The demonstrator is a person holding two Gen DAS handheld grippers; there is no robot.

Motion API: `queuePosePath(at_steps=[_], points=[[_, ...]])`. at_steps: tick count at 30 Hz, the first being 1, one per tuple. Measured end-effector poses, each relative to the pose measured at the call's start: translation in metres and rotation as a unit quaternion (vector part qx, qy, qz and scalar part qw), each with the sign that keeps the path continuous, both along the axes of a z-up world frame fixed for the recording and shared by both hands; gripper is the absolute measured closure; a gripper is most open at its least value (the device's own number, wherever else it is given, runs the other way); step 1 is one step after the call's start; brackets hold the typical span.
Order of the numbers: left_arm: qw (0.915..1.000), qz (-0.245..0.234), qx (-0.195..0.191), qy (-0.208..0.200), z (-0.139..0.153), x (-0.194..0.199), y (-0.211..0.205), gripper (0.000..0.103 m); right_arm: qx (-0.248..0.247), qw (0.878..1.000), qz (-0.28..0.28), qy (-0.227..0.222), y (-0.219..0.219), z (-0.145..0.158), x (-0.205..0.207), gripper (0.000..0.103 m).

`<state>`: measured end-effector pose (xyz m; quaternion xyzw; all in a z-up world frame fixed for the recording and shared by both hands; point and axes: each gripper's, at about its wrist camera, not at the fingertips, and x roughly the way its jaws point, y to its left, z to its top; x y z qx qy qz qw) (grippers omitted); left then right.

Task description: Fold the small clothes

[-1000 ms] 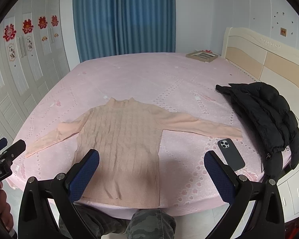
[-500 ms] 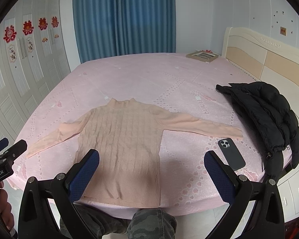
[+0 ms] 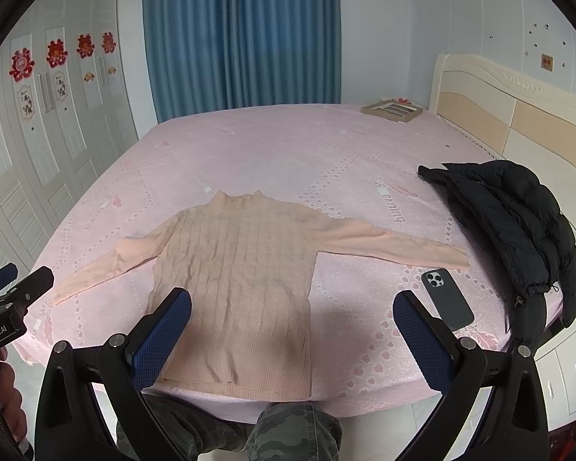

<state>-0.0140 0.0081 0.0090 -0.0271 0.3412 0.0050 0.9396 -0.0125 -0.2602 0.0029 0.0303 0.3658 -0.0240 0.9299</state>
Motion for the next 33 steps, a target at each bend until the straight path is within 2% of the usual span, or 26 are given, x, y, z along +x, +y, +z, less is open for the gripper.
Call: queuePosePath(at_steps=[11, 33], points=[[1.0000, 0.002, 0.006, -0.005, 0.0033, -0.0016, -0.0037, 0.001, 0.000, 1.000, 0.002, 0.000, 0.0011, -0.0012, -0.0014, 0.000], [0.9999, 0.008, -0.012, -0.002, -0.0006, -0.0003, 0.0029, 0.001, 0.000, 1.000, 0.007, 0.000, 0.0085, 0.0003, -0.0035, 0.000]])
